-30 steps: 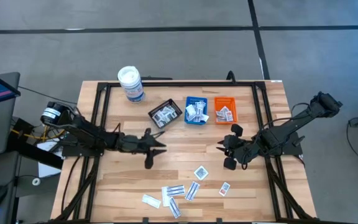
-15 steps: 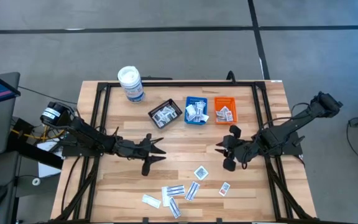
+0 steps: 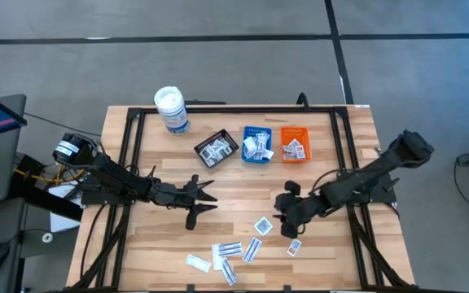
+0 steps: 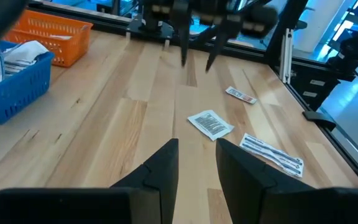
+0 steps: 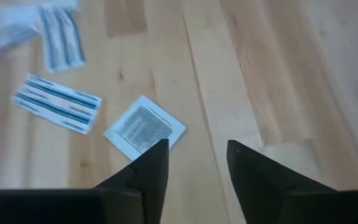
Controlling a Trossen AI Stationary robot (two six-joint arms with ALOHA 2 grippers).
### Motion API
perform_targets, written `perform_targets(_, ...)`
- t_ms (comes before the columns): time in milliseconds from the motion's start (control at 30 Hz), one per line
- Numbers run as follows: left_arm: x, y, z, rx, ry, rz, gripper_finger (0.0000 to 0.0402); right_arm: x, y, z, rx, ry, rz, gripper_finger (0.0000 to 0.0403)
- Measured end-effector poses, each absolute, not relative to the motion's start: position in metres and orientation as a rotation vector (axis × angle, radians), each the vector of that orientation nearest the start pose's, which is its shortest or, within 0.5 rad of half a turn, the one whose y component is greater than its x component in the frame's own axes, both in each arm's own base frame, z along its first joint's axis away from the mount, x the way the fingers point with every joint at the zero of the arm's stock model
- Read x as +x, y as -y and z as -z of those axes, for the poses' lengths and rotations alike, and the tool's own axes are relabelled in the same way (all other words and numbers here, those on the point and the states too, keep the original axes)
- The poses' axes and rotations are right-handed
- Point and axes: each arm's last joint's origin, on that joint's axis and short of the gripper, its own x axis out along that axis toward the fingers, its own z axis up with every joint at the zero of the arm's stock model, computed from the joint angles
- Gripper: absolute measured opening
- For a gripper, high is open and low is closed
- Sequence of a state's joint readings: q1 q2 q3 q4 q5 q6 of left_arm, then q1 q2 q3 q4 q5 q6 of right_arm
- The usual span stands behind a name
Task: Pick & Place First Aid Supplies
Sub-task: Put the black towelette pack into the black bin
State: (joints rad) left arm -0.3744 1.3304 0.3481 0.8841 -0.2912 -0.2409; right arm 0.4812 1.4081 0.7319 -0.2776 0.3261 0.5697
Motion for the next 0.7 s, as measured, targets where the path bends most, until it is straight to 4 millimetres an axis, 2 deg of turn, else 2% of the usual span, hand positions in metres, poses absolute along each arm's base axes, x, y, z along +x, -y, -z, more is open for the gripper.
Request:
perform_targets(167,0.225,0.079,-0.180,-0.208,-0.103,0.071,0.0108,0.250,-0.119,-0.152,0.211,-0.934,0.095,0.0184)
perform_targets(300,0.225,0.079,-0.180,-0.208,-0.103,0.071,0.0108,0.261,-0.128,-0.132,0.195,-0.932,0.041,0.0192)
perform_targets(467,0.225,0.079,-0.180,-0.208,-0.103,0.071,0.0108,0.267,-0.137,-0.118,0.077,-0.913,-0.051,0.0190)
perform_targets(700,0.225,0.079,-0.180,-0.208,-0.103,0.071,0.0108,0.273,-0.134,-0.106,0.066,-0.913,-0.022,0.0178)
